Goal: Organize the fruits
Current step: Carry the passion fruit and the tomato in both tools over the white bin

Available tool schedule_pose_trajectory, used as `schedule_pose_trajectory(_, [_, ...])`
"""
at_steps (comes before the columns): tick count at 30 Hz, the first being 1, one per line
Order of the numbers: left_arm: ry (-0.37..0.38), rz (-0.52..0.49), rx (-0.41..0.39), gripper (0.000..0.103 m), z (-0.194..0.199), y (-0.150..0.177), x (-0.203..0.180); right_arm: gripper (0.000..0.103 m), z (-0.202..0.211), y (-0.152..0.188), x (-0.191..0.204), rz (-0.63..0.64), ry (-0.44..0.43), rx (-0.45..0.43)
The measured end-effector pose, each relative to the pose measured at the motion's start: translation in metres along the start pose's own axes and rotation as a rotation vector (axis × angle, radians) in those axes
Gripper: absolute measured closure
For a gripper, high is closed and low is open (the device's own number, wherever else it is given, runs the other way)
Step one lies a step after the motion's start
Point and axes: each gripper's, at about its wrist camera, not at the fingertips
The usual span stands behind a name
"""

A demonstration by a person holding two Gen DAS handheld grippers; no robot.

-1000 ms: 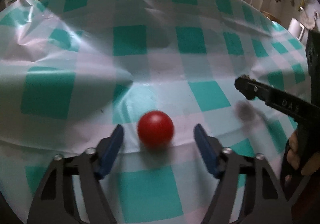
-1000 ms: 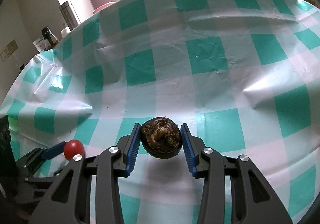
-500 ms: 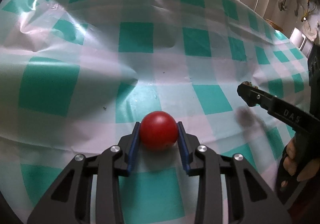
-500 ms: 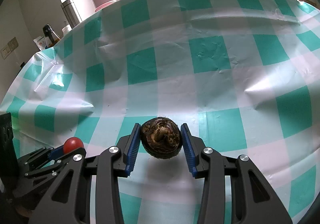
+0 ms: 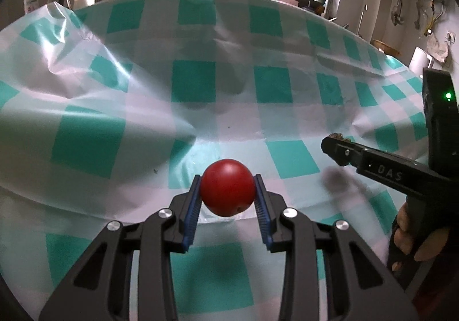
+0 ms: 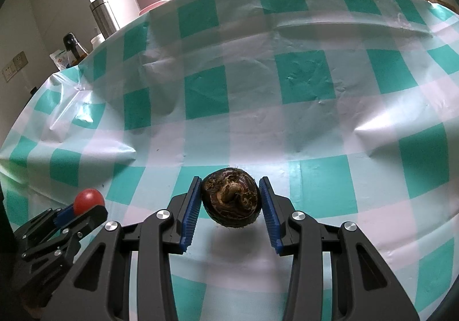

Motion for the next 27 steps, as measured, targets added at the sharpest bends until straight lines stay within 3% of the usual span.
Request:
schedule_pose_trajectory(3, [-0.012,0.010,-0.004,0.068,0.004,-0.001,0.001,0.062,0.005,0.000,0.003,0.002,0.045,-0.013])
schedule_pose_trajectory(6, [-0.004,0.026,-0.001,0.068,0.016,0.003,0.000,0.062,0.028,0.008,0.009,-0.008,0.013,-0.042])
schedule_pose_trajectory(16, [0.015,-0.002,-0.077,0.067,0.084,0.044,-0.031,0.062,0.126,0.084,0.019,0.014,0.017,-0.084])
schedule_pose_trajectory(27, [0.057,-0.147,-0.077,0.067,0.125,0.079,-0.103,0.062,0.215,0.145,-0.016,0.029,0.097,-0.141])
Point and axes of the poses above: each gripper's, at about its wrist camera, not at the fingertips, and z roughly against the way its jaws point, x to its left, y to its underside
